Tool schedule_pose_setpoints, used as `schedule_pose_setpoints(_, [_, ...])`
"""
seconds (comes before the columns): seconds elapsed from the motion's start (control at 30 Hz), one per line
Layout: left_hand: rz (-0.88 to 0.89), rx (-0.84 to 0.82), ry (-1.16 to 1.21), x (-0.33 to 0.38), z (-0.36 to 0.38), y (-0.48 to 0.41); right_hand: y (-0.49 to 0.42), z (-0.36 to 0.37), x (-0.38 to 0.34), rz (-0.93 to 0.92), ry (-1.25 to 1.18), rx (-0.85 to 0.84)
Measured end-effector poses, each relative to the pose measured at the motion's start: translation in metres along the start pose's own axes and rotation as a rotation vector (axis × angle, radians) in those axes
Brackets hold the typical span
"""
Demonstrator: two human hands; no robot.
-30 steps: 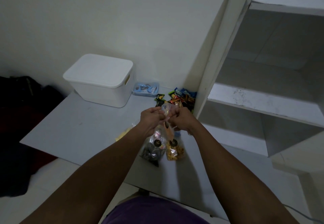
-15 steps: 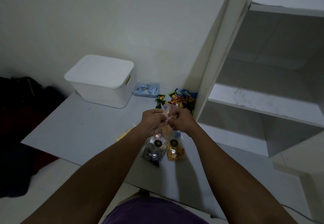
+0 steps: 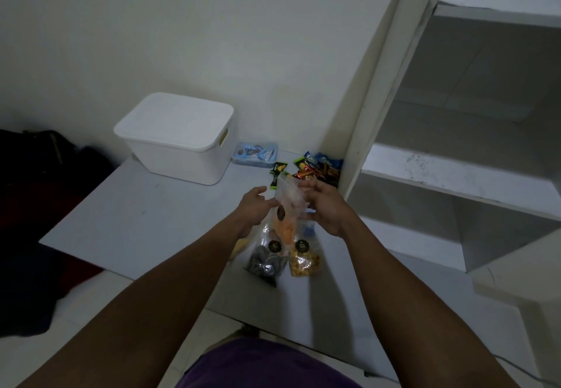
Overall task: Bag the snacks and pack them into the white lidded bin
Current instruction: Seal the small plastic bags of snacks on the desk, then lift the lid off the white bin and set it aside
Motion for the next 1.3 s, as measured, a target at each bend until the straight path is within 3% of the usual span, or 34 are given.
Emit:
schedule_pose_setpoints(0.1, [-0.052, -0.082, -0.018, -0.016, 0.0, 0.001, 0.002, 0.006, 0.01, 0.102, -0.266, -0.084])
schedule_pose_setpoints(0.23, [-0.091, -0.071, 0.039, -0.037, -0.002, -0.001, -0.007, 0.003, 0.033, 0.139, -0.403, 0.052])
schedule_pose_setpoints(0.4, [-0.102, 0.063, 0.023, -0.064, -0.006, -0.01, -0.005, 0.002, 0.072, 0.219, -0.088, 0.144])
schedule_pose_setpoints(0.5, [-0.108, 0.097, -0.032, -0.079, -0.006, -0.016, -0.008, 0.007, 0.096, 0.279, -0.128, 0.121])
schedule_pose_setpoints(0.8, [-0.061, 0.155, -0.303, -0.092, -0.015, -0.027, -0.025, 0.0, 0.094, 0.112, 0.363, 0.377])
schedule_pose_setpoints(0.93, [-0.027, 0.173, -0.384, -0.084, -0.028, -0.035, -0.034, 0.006, 0.074, 0.057, 0.39, 0.445])
schedule_pose_setpoints(1.17, [0.093, 0.208, -0.355, -0.032, -0.067, -0.062, -0.076, 0.043, 0.035, -0.015, 0.446, 0.379])
schedule_pose_setpoints(1.3, [0.2, 0.345, -0.307, 0.009, -0.116, -0.084, -0.11, 0.072, 0.008, -0.031, 0.424, 0.338])
Point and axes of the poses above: each hand's wrist, its own y-axis away from the middle knuckle, its own z-axis out of the palm, x = y × z, the point moved 7 cm from there along -y, towards the middle knuckle
